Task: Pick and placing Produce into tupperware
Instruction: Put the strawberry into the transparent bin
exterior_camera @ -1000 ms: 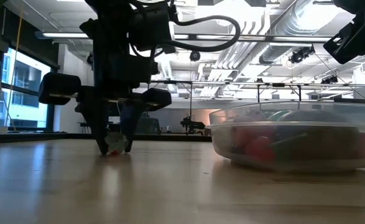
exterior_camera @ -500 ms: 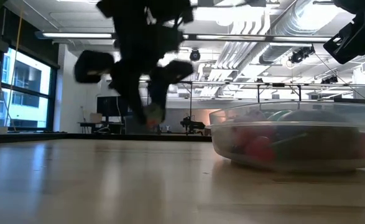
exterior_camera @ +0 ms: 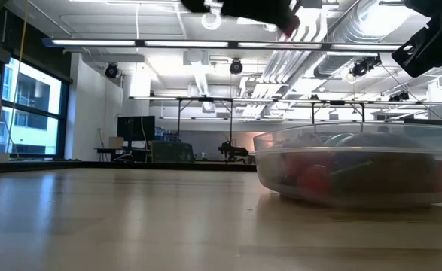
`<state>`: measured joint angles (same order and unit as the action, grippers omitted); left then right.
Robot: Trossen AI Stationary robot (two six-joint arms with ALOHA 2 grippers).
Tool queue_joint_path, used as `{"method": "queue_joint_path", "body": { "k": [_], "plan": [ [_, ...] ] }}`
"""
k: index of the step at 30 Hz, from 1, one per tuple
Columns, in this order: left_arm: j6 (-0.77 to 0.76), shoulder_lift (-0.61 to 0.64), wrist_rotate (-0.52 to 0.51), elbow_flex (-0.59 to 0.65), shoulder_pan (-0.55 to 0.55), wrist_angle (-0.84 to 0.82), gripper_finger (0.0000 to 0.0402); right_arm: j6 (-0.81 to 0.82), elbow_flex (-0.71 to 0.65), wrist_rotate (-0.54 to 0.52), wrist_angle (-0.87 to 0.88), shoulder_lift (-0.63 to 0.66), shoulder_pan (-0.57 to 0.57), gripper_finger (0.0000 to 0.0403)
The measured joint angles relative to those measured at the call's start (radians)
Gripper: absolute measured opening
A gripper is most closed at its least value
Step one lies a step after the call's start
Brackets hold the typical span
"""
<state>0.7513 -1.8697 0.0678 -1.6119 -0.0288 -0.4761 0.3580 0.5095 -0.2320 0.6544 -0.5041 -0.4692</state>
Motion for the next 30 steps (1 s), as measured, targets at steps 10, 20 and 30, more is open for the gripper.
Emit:
{"method": "queue_joint_path", "body": {
  "k": [10,20,30],
  "plan": [
    [-0.084,-0.135,0.135,0.001,-0.037,0.109,0.0139,0.000,0.000,0.000,0.002,0.000,0.000,0.0051],
    [-0.116,-0.214,0.147,0.002,-0.037,0.043,0.0141,0.000,0.000,0.000,0.001,0.000,0.000,0.0051],
    [-0.132,-0.249,0.139,0.000,-0.037,-0.010,0.0143,0.000,0.000,-0.001,0.001,0.000,0.000,0.0051]
  ]
}}
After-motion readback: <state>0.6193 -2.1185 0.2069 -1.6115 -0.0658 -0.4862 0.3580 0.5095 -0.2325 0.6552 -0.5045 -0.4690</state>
